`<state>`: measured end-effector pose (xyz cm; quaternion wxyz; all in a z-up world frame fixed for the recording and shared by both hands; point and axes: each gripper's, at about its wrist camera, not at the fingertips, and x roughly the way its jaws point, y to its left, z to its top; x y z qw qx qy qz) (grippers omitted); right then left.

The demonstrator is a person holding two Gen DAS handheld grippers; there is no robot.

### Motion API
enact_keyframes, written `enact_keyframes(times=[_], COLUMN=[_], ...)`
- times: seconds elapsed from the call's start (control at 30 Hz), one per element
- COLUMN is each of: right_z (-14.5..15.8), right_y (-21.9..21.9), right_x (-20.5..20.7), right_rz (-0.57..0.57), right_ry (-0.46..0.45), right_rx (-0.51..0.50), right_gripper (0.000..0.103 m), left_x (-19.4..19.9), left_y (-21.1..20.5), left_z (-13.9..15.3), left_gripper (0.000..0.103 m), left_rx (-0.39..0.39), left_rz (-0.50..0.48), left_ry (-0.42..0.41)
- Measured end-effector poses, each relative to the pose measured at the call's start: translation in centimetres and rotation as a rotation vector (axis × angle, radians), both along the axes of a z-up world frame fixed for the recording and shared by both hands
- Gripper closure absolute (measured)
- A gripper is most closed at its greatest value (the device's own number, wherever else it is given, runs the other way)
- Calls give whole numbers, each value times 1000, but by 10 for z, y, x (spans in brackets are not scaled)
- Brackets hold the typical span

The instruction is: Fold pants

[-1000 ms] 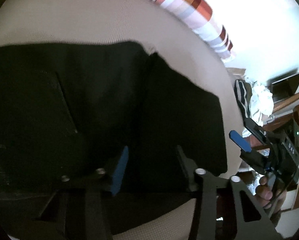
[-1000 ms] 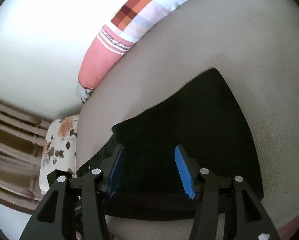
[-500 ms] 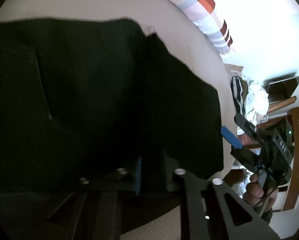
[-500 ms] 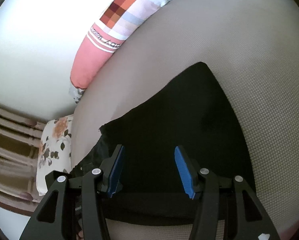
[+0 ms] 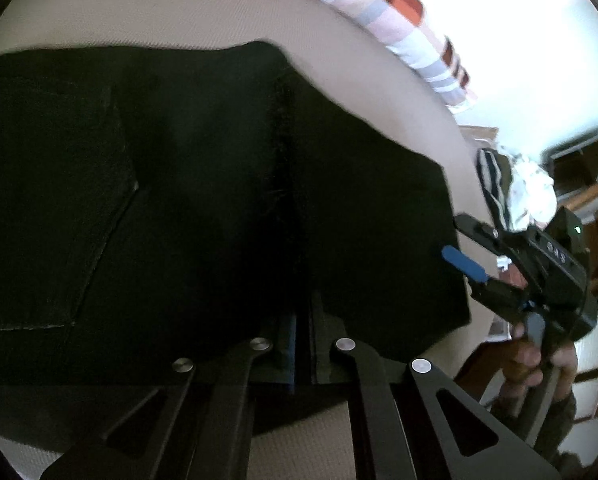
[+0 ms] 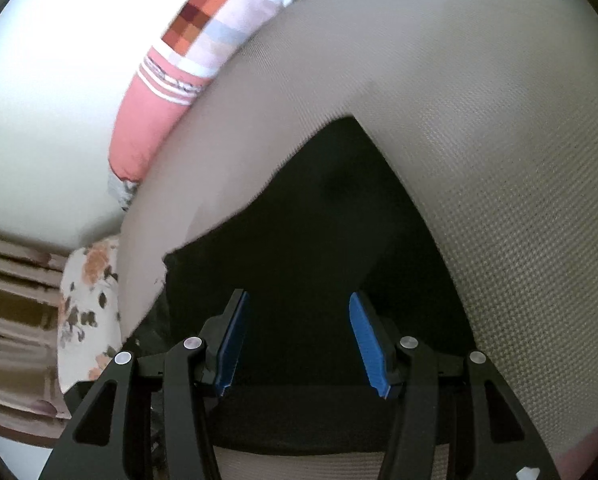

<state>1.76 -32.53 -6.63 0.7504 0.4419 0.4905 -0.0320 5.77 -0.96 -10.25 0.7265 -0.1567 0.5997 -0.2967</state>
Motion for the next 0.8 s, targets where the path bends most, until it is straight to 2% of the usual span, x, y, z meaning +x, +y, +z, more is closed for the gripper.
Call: enact_keyframes(times=[0.13, 0.23, 0.43, 0.5, 0.63, 0.8], right_z=[-1, 8, 42, 42, 28, 10], right_y=[3, 4, 1, -3, -13, -18], right_x=[0, 2, 21, 30, 54, 70], right_rz=[24, 44, 105, 122, 147, 160], right_ry=[9, -26, -134, -131, -91, -54], right_rx=[-29, -64, -261, -305, -335, -353], right_gripper=[55, 53, 53, 55, 60, 68], left_x=[-1, -2, 15, 25, 45, 66], left_y=[-3, -4, -13, -26, -48, -63], left_z=[7, 20, 49, 53, 48, 25], left_gripper=[94, 85, 85, 85, 85, 85], left_rx=[45, 114, 114, 127, 155, 220], left_rz=[-17, -19, -28, -51, -82, -95], left_ry=[-55, -148, -297, -341, -369, -347])
